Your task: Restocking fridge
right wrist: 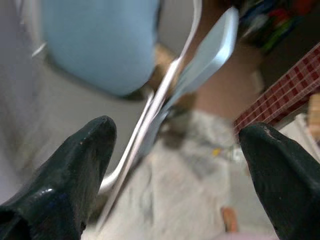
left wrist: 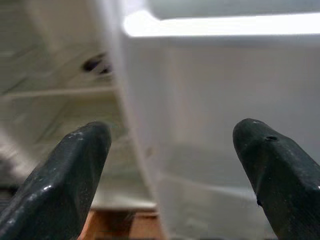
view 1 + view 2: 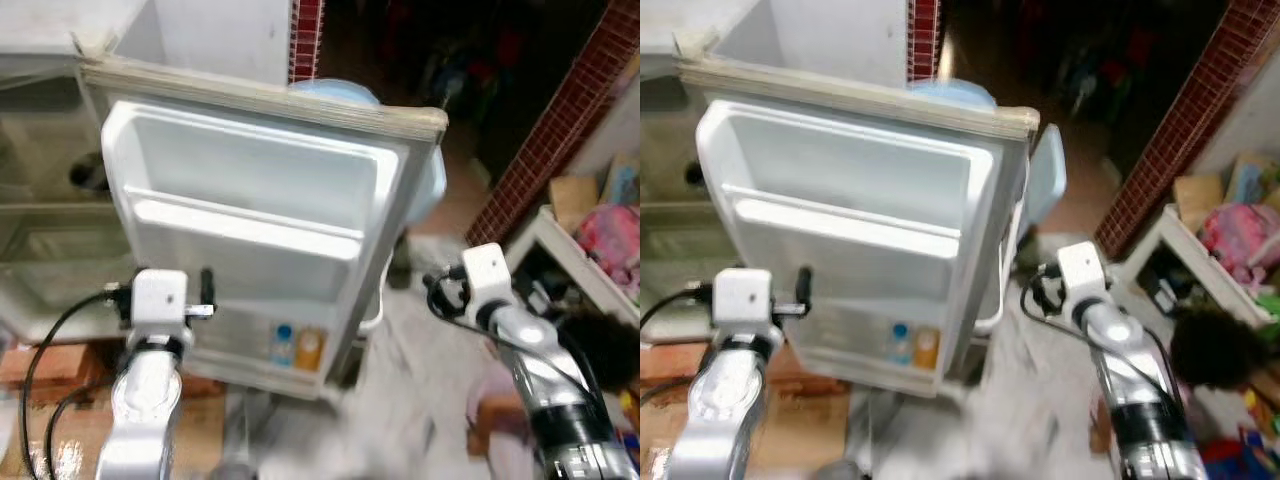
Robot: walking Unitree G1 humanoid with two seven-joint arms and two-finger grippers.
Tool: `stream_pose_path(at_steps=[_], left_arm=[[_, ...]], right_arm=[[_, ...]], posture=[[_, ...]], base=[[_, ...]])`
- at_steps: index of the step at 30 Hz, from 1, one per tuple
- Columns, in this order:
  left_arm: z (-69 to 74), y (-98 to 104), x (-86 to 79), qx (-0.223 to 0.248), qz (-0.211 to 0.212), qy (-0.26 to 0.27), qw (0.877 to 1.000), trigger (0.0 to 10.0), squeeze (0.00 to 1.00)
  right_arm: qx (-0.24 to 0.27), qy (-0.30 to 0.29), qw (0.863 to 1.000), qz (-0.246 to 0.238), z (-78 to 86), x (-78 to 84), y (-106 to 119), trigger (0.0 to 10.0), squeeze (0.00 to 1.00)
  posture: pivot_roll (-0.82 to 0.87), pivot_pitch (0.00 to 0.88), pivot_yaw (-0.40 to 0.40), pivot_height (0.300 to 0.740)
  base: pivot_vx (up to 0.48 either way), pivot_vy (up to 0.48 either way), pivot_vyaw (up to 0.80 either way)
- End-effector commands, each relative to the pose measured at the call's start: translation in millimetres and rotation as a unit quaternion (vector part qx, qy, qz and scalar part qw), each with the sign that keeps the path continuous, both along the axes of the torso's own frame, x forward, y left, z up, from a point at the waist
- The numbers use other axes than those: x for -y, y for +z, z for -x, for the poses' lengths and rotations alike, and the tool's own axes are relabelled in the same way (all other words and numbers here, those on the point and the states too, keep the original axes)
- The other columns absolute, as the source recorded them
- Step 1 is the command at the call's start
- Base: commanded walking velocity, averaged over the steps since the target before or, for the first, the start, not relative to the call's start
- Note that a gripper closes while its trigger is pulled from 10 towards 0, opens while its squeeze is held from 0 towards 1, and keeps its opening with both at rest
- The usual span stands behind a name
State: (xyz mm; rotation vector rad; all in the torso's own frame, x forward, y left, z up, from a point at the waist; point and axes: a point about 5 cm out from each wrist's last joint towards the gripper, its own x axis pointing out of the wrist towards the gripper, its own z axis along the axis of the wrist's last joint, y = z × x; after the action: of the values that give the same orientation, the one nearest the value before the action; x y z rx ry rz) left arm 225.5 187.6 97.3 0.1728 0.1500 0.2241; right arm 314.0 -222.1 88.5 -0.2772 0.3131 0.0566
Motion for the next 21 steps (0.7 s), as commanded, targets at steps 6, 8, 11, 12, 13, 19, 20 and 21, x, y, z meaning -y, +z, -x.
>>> stream_pose_path(at_steps=[6, 8, 11, 12, 13, 19, 20, 21], left_arm=[[15.0, -21, -24.5, -0.082, 0.04, 0.077, 0.993, 10.0, 0.0], [25.5, -32, -30.8, -0.127, 0.033, 0.067, 0.989, 10.0, 0.0], [38.6, -46, -32.8, -0.176, 0.045, 0.06, 0.982, 10.0, 0.0], [41.5, -49, -33.3, -0.185, 0.049, 0.061, 0.98, 10.0, 0.0], [45.0, -51, -33.3, -0.199, 0.051, 0.061, 0.977, 10.0, 0.0], [48.2, -59, -33.4, -0.232, 0.074, 0.059, 0.968, 10.0, 0.0], [49.5, -61, -34.0, -0.238, 0.089, 0.059, 0.965, 10.0, 0.0], [50.4, -62, -34.3, -0.241, 0.1, 0.058, 0.964, 10.0, 0.0]], right_arm=[[0.092, -0.047, 0.993, -0.057, -29.0, -7.0, 30, 10.0, 0.0], [0.113, -0.048, 0.99, -0.069, -32.1, -10.6, 37, 10.0, 0.0], [0.136, -0.039, 0.986, -0.089, -34.7, -16.6, 44, 10.0, 0.0], [0.141, -0.038, 0.985, -0.095, -35.7, -18.1, 45, 10.0, 0.0], [0.149, -0.025, 0.983, -0.106, -37.4, -24.5, 48, 10.0, 0.0], [0.157, 0.008, 0.981, -0.117, -37.6, -35.4, 51, 10.0, 0.0], [0.157, 0.012, 0.98, -0.119, -37.2, -35.3, 50, 10.0, 0.0], [0.157, 0.014, 0.98, -0.12, -37.0, -35.1, 50, 10.0, 0.0]], posture=[[0.12, 0.0, -0.068, 0.74], [0.12, 0.0, -0.071, 0.74], [0.13, 0.0, -0.072, 0.74], [0.13, 0.0, -0.072, 0.74], [0.13, 0.0, -0.07, 0.74], [0.12, 0.0, -0.068, 0.74], [0.11, 0.0, -0.067, 0.74], [0.11, 0.0, -0.067, 0.74]], base=[[0.0, 0.0, 0.0], [0.0, 0.0, 0.0], [0.0, 0.0, 0.21], [0.0, 0.0, 0.64], [0.0, 0.0, 0.75], [0.0, 0.0, 0.75], [0.0, 0.0, 0.74], [0.0, 0.0, 0.74]])
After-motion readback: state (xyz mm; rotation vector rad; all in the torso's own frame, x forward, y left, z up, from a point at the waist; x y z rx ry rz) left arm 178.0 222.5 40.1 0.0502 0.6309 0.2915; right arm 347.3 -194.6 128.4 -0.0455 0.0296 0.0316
